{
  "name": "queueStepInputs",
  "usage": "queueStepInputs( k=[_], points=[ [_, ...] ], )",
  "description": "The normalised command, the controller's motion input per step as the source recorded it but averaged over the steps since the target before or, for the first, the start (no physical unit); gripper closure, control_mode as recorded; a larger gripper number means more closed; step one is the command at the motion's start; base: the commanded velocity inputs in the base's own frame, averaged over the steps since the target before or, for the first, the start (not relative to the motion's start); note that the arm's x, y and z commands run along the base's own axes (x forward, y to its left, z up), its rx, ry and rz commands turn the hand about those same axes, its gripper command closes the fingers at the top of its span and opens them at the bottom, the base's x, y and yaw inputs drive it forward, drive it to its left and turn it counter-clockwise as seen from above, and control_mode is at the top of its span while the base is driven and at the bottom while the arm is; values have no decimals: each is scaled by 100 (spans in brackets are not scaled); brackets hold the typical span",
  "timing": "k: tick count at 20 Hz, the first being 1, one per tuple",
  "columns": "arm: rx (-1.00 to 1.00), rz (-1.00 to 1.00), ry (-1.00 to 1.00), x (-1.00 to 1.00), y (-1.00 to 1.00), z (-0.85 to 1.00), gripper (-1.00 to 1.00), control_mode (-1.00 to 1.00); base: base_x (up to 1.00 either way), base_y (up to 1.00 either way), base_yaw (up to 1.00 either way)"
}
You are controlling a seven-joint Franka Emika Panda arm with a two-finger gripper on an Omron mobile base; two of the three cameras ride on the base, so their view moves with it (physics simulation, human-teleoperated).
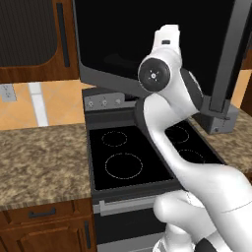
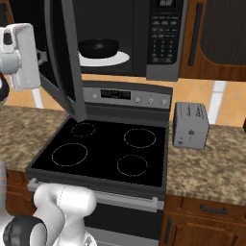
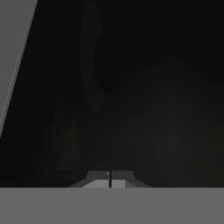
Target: Open the microwave, place the bowl with waffle inside the microwave, then close the microwave door and turn it on.
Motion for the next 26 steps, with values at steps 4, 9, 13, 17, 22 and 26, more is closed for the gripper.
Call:
queueStepInputs(
  k=[4, 9, 13, 17, 22, 26],
  points=[
    [30, 54, 0, 100, 0, 10, 100, -100, 0, 0, 0],
    [27, 42, -1, 100, -6, -1, 100, -100, 0, 0, 0],
    [10, 23, 1, 100, -8, -22, 100, -100, 0, 0, 0],
    [1, 17, 0, 100, 0, -24, 100, -100, 0, 0, 0],
    [7, 8, 0, 100, 0, -5, 100, -100, 0, 0, 0],
    [5, -2, 0, 100, 2, -3, 100, -100, 0, 0, 0]
  ],
)
